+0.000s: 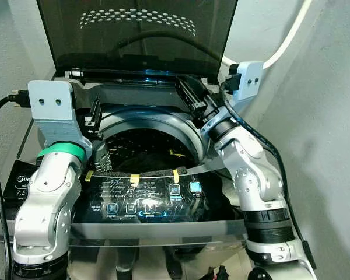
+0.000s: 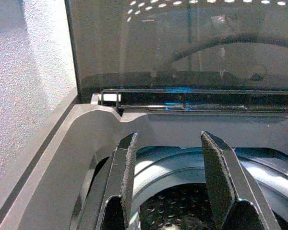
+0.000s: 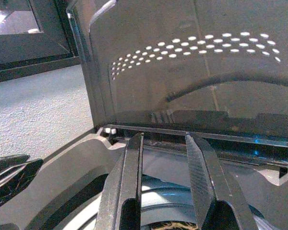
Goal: Clothes washing
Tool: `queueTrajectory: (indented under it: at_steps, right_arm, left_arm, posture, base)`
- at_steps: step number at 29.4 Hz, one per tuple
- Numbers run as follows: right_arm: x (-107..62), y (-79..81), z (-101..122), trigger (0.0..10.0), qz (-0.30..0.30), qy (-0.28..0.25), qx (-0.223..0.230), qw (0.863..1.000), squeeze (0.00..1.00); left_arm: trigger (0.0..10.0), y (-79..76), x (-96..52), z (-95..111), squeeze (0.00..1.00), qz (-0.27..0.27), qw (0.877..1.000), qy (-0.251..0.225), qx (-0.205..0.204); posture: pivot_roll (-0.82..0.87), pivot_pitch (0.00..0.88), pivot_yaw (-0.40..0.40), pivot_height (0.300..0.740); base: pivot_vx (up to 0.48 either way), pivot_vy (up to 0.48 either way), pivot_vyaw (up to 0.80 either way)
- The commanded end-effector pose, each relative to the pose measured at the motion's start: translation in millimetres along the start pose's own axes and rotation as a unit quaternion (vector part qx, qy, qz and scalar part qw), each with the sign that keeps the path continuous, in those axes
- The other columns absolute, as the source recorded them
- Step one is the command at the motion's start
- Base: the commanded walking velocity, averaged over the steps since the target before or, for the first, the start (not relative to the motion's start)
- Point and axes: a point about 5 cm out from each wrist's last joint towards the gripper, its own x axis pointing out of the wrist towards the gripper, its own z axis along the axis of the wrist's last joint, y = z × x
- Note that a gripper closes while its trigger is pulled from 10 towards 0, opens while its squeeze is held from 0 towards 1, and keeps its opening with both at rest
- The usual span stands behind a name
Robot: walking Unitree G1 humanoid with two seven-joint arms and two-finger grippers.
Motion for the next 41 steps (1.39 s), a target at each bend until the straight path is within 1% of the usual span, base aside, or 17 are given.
queueTrajectory:
  at_steps: [1, 3, 17, 19, 24, 26, 27, 36, 37, 41]
  right_arm:
    - [-2.6, 1.2, -0.1, 10.0, 0.002, 0.001, 0.005, 1.000, 0.00]
    - [-2.7, 1.8, -0.3, 10.0, 0.002, 0.001, 0.006, 1.000, 0.00]
    - [-2.3, 0.8, 0.8, 10.0, 0.004, 0.003, 0.005, 1.000, 0.00]
    - [-2.4, 1.3, 0.6, 10.0, 0.005, 0.004, 0.005, 1.000, 0.00]
    - [-2.6, 1.6, 0.2, 10.0, 0.005, 0.005, 0.006, 1.000, 0.00]
    - [-2.7, 1.9, 0.1, 10.0, 0.007, 0.006, 0.006, 1.000, 0.00]
    - [-2.7, 2.1, 0.0, 10.0, 0.007, 0.006, 0.007, 1.000, 0.00]
    - [-1.8, 4.3, 0.1, 10.0, 0.016, 0.008, 0.008, 1.000, 0.00]
    - [-1.7, 4.6, 0.0, 10.0, 0.017, 0.008, 0.008, 1.000, 0.00]
    - [-1.0, 5.5, 0.0, 10.0, 0.022, 0.008, 0.009, 1.000, 0.00]
  left_arm:
    - [10.0, -1.3, -3.1, 0.2, 0.00, -0.002, 1.000, 0.001, 0.007]
    - [10.0, -1.3, -3.0, 0.3, 0.00, -0.002, 1.000, 0.001, 0.006]
    - [10.0, 1.4, -2.0, 3.4, 0.00, 0.007, 1.000, -0.006, -0.001]
    - [10.0, 2.6, -3.1, 2.1, 0.00, 0.015, 1.000, -0.001, -0.018]
    - [10.0, 2.5, -3.6, 2.0, 0.00, 0.013, 1.000, -0.003, -0.025]
    - [10.0, 1.0, -4.2, 2.5, 0.00, 0.010, 0.999, -0.003, -0.043]
    - [10.0, 0.8, -4.3, 3.0, 0.00, 0.010, 0.999, -0.005, -0.045]
    - [10.0, 1.6, -4.8, 6.0, 0.00, 0.013, 0.999, -0.014, -0.046]
    - [10.0, 1.8, -4.8, 6.5, 0.00, 0.013, 0.999, -0.015, -0.039]
    - [10.0, 1.7, -5.0, 5.5, 0.00, 0.015, 0.999, -0.012, -0.045]
  posture:
    - [0.15, 0.058, -0.025, 0.740]
    - [0.15, 0.058, -0.025, 0.740]
    - [0.15, 0.057, -0.026, 0.740]
    - [0.15, 0.057, -0.026, 0.740]
    - [0.15, 0.059, -0.029, 0.740]
    - [0.15, 0.059, -0.029, 0.740]
    - [0.15, 0.059, -0.029, 0.740]
    - [0.15, 0.059, -0.029, 0.740]
    - [0.15, 0.054, -0.036, 0.740]
    - [0.15, 0.050, -0.039, 0.740]
  base:
    - [0.000, 0.000, 0.00]
    - [0.000, 0.000, 0.00]
    - [0.000, -0.405, 0.00]
    - [0.000, 0.000, 0.00]
    - [0.000, 0.000, 0.00]
    - [0.000, 0.480, 0.00]
    - [0.000, 0.480, 0.00]
    - [0.000, 0.480, 0.00]
    - [0.000, 0.000, 0.00]
    - [0.000, 0.000, 0.00]
